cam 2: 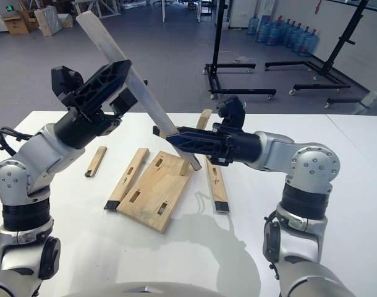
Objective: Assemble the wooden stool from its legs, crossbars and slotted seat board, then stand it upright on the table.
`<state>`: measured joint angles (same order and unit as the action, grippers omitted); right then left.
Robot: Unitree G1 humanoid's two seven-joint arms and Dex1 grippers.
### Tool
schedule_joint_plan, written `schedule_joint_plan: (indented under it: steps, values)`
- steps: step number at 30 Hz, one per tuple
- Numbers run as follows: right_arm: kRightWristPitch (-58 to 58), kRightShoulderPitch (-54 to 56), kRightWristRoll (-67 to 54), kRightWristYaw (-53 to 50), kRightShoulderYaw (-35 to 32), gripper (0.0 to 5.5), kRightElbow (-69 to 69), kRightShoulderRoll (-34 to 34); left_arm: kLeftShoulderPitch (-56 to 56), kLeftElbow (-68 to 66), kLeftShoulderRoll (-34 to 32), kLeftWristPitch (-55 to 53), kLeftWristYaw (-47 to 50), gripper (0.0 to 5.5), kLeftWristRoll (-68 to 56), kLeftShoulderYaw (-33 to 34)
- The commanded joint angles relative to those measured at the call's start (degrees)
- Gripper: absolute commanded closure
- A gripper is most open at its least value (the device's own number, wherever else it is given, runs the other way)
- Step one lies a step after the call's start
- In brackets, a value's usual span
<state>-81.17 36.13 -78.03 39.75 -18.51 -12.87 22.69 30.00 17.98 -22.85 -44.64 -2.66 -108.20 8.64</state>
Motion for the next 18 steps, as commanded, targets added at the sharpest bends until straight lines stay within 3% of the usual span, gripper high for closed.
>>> schedule_joint_plan:
  steps: [1, 7, 18]
  values:
    - [1.77, -0.79, -2.51, -2.44, 1.53, 3.5, -0.55, 0.09, 2.07, -0.32, 0.68, 0.96, 2.4, 0.1, -2.31, -0.76]
    - [4.25, -1.59, -3.82, -4.41, 3.44, 3.5, -0.07, 1.16, 3.49, -1.01, 2.33, 2.12, 5.75, 0.1, -4.73, -0.14]
    - [6.97, -2.83, -6.99, -6.59, 5.69, 3.5, -0.45, 2.8, 2.59, -1.63, 3.55, -1.53, 7.84, 1.93, -4.75, 0.4]
